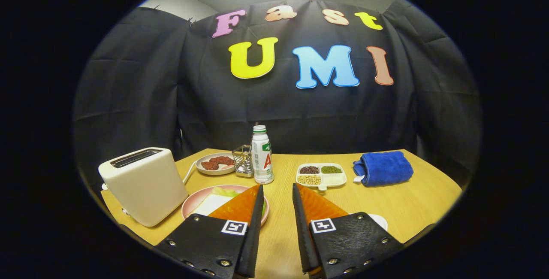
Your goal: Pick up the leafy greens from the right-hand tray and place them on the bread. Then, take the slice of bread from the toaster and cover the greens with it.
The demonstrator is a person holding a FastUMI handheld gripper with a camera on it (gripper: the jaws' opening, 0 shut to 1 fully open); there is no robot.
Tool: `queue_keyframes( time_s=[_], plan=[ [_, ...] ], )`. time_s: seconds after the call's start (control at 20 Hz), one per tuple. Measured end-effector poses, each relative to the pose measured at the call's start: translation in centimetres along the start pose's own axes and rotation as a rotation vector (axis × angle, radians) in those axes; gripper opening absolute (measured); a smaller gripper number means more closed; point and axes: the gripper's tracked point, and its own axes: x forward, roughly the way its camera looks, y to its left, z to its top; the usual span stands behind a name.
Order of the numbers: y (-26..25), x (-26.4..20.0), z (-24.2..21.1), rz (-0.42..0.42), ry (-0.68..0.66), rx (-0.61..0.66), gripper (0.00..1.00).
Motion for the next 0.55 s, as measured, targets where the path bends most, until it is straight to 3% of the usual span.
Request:
queue_keyframes(
  time_s=[0.3, 0.55],
  plan=[
    [-6.9, -2.5, 3.6, 0.0, -0.105, -0.037, 0.4],
    [-14.7, -4.3, 2.3, -0.071, -0.058, -0.014, 0.4]
  ],
)
